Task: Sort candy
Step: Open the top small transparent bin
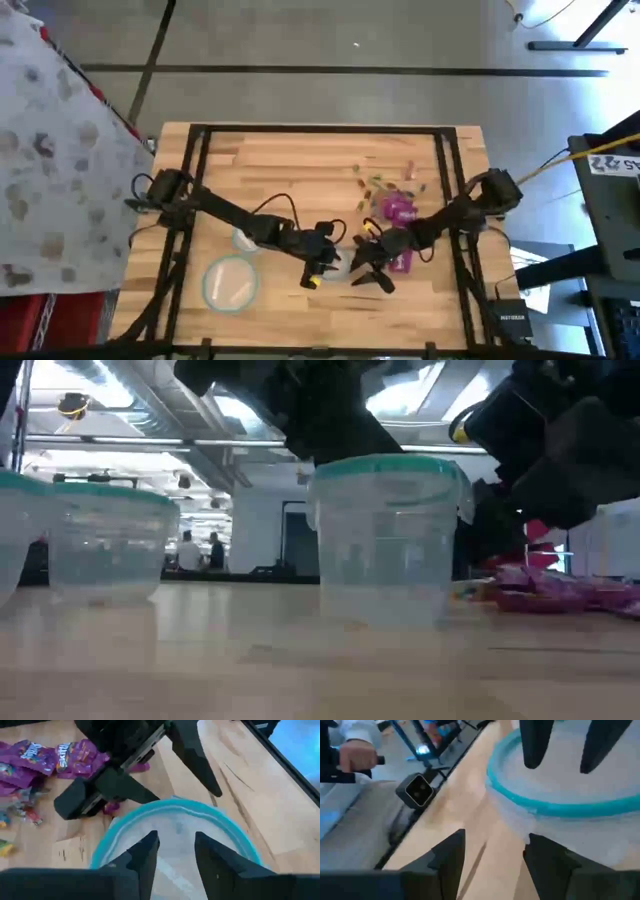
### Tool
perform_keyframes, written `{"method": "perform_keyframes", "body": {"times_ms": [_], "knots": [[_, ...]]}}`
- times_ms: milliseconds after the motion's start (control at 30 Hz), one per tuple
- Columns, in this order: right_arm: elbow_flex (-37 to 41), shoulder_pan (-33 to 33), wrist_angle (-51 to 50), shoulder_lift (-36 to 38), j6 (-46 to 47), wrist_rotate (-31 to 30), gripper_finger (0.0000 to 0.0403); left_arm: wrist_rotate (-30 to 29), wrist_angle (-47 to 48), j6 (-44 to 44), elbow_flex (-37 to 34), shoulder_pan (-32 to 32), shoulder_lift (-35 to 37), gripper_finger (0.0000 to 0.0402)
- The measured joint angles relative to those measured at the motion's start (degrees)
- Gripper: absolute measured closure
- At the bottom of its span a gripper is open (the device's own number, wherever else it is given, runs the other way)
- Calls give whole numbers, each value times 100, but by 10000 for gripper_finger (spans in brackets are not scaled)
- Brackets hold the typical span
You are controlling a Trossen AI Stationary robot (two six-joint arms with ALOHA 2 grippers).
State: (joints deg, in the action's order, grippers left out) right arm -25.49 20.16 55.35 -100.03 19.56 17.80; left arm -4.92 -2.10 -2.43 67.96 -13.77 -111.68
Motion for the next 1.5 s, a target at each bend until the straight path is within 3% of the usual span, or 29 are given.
{"method": "perform_keyframes", "body": {"times_ms": [167, 367, 600, 733, 933, 1033, 1133, 1233, 1333, 1500], "knots": [[-214, 11, 370, 56, 19, 1018, 221, -220, 11, 97, 13, 27, -33, 287], [-237, -29, -420, 143, 80, 957, 221, -237, 39, 304, 13, 21, 8, 287], [-218, -123, -1541, 731, -122, -164, 221, -296, 184, 693, 75, -1, 148, 287], [-213, -202, -2643, 1419, -280, -1036, 221, -351, 289, 784, 214, -1, 148, 287], [-213, -225, -4691, 2683, 62, -3705, 221, -602, 287, 804, 251, 1, 161, 287], [-213, -227, -5500, 3204, 365, -4422, 221, -753, 305, 802, 251, 23, 206, 287], [-213, -223, -5968, 3623, 427, -4185, 221, -935, 379, 732, 249, 24, 337, 287], [-184, -212, -5847, 3742, 421, -2810, 221, -1151, 497, 618, 234, 28, 528, 287], [-93, 9, -4849, 3526, 419, -1513, 221, -1200, 696, 597, 285, 34, 751, 287], [-115, 455, -3085, 2594, 261, -1414, 221, -1166, 1390, 740, 300, 51, 872, 287]]}}
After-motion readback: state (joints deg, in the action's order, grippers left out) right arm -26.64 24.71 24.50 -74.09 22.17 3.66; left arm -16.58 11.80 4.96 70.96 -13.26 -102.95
